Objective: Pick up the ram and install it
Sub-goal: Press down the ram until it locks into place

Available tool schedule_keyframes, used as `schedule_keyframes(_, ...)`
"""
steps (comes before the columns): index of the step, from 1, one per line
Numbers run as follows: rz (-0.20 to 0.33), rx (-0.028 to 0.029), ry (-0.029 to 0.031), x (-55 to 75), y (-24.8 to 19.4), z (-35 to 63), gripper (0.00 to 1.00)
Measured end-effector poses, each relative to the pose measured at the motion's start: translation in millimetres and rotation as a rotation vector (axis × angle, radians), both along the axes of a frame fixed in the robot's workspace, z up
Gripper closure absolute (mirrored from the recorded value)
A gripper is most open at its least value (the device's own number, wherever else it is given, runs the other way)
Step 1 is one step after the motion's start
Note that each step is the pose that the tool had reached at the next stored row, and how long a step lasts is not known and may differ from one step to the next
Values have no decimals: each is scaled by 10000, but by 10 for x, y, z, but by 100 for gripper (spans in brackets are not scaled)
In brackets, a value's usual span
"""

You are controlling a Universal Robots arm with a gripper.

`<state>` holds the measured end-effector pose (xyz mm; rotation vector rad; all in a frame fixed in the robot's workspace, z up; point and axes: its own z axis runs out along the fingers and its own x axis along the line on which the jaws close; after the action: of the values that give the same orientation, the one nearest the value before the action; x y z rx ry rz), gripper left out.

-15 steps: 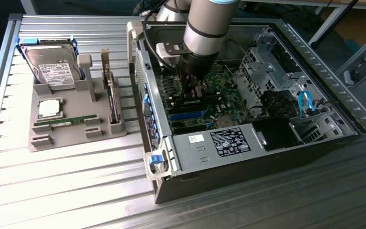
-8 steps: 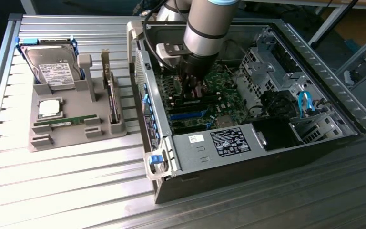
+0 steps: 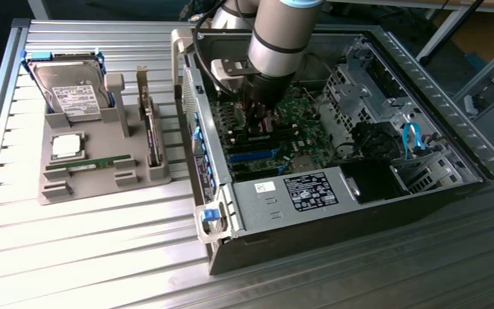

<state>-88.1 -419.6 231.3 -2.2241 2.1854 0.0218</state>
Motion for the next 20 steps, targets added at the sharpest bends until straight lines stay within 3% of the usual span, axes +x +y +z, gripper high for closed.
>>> schedule_keyframes(11,0,16,-11,2,3,1,90)
schedule_keyframes(20,1,3,-2,13,1,253,90)
